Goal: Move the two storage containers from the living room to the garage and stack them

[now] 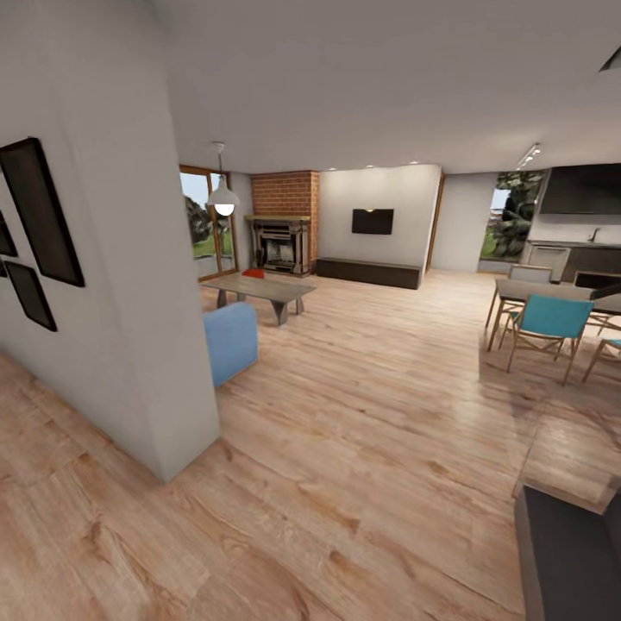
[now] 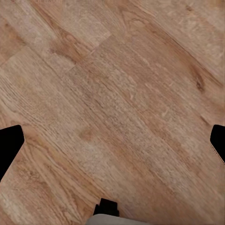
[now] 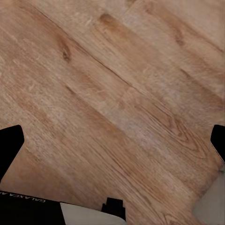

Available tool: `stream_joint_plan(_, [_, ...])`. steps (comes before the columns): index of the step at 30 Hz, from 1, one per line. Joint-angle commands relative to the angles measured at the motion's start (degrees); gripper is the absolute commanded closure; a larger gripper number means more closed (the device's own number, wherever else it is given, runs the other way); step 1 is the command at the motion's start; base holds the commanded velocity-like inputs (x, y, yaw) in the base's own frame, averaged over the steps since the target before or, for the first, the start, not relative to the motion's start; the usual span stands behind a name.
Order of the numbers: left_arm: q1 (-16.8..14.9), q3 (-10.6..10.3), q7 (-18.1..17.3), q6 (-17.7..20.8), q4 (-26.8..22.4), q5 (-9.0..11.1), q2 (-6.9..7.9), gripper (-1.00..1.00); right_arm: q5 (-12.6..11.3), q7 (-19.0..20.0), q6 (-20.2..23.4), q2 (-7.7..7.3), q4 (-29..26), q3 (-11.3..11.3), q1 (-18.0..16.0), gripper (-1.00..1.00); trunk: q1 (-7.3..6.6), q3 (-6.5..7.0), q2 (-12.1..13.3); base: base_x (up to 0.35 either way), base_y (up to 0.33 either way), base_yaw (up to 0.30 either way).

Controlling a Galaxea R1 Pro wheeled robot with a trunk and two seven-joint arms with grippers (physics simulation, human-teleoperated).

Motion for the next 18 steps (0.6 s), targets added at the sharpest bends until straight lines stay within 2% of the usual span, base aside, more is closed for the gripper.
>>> stream_joint_plan(1, [-0.1, 0.0, -0.1, -0.3, 0.2, 0.4, 0.00, -1.00, 0.3, 0.0, -0.4, -0.01, 0.2, 0.3, -0.1, -1.00, 0.05, -0.10, -0.1, 0.327, 0.000, 0.000])
stream_joint_plan(6, [-0.1, 0.0, -0.1, -0.3, 0.2, 0.4, 0.00, -1.00, 0.3, 0.0, -0.4, -0.01, 0.2, 0.3, -0.1, -1.00, 0.05, -0.10, -0.1, 0.327, 0.000, -0.012])
stream_joint_plan(13, [-0.1, 0.0, -0.1, -0.3, 0.2, 0.4, 0.00, -1.00, 0.4, 0.1, -0.4, -0.01, 0.2, 0.3, -0.1, -1.00, 0.05, 0.01, -0.1, 0.327, 0.000, -0.226])
stream_joint_plan(18, [-0.1, 0.0, -0.1, -0.3, 0.2, 0.4, -0.06, -1.00, 0.4, 0.1, -0.4, -0.01, 0.2, 0.3, -0.1, -1.00, 0.05, 0.02, -0.1, 0.327, 0.000, -0.056])
